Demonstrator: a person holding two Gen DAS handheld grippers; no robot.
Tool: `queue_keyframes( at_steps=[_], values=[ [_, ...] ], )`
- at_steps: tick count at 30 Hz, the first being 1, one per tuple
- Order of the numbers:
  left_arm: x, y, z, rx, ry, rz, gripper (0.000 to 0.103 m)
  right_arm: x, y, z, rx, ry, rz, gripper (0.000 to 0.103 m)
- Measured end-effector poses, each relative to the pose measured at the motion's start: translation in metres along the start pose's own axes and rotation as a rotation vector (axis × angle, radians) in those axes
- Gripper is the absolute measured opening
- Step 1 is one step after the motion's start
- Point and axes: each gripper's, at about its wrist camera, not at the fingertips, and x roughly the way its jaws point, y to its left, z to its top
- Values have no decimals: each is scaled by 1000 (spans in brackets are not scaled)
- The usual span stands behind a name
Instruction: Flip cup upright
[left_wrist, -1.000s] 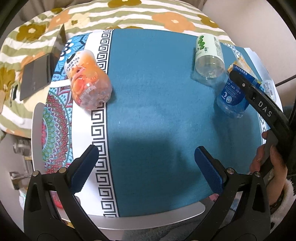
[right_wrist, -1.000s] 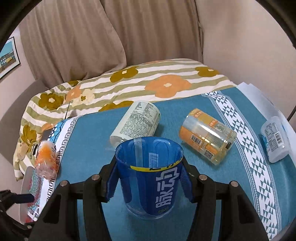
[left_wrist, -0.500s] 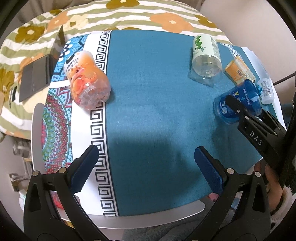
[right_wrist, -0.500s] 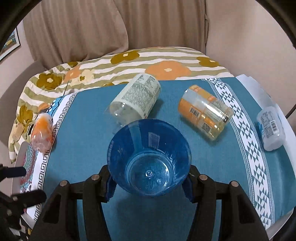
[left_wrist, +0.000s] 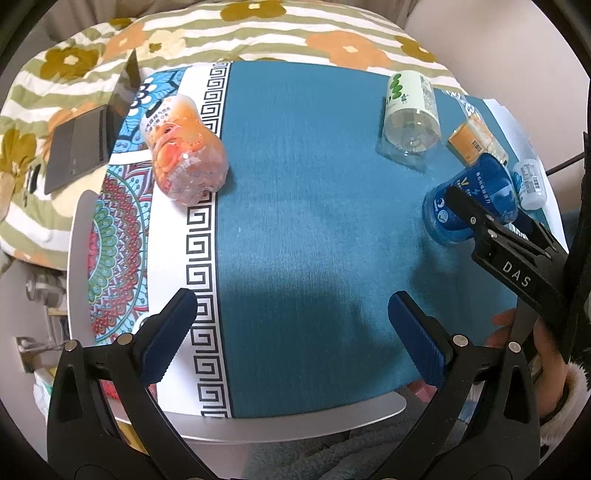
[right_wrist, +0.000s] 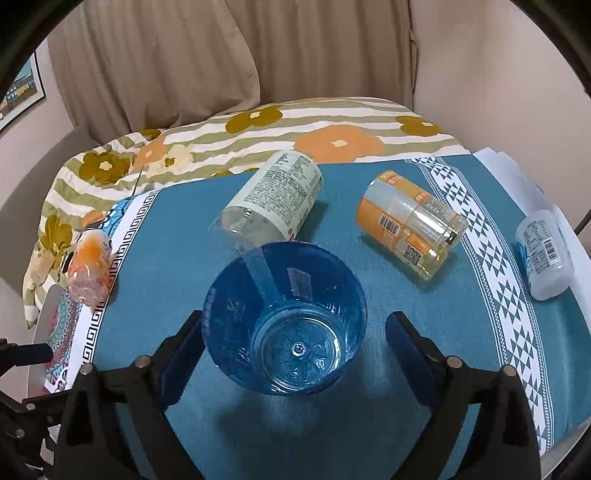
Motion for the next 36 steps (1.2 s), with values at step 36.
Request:
queue_keyframes(
  at_steps=[36],
  values=[
    [-151, -112, -50, -40, -408, 133, 103, -186, -79, 13, -101, -4, -39, 102]
  ],
)
